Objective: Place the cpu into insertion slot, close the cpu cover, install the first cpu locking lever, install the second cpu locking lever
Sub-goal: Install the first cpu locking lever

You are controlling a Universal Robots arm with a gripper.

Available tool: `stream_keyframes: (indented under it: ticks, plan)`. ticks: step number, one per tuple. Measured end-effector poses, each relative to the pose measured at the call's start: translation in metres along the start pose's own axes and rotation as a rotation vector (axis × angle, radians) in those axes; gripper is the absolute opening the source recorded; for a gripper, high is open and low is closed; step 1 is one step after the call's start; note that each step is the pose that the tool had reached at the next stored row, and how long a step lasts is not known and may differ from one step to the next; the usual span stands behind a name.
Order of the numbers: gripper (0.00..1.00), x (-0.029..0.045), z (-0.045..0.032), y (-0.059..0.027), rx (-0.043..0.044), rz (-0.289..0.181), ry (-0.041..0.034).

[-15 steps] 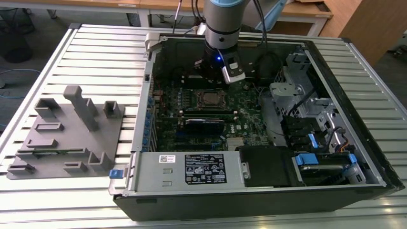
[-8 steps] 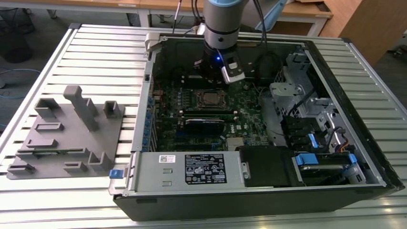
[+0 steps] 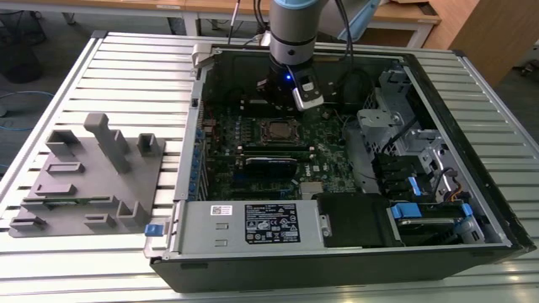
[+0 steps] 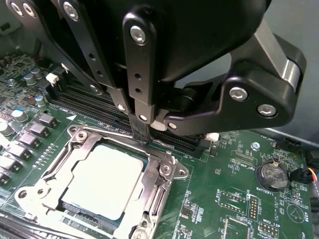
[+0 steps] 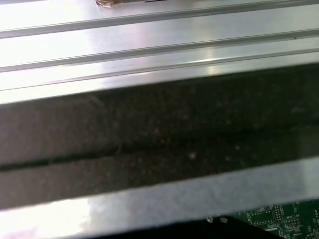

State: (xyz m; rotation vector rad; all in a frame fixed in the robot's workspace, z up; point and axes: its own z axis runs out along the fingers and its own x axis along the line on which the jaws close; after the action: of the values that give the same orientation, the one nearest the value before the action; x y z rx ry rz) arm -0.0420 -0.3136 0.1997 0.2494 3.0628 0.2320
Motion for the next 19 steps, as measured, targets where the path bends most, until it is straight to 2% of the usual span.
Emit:
stream_keyframes:
  ticks: [6, 15, 19]
  plan:
    - [0.11, 0.0016, -0.0001, -0.0001, -0.0021, -0.002, -0.012]
    - [0.11, 0.0034, 0.0, -0.0002, -0.0038, -0.003, -0.0219]
    - [0.11, 0.0036, 0.0001, 0.0003, -0.0039, -0.002, -0.0241]
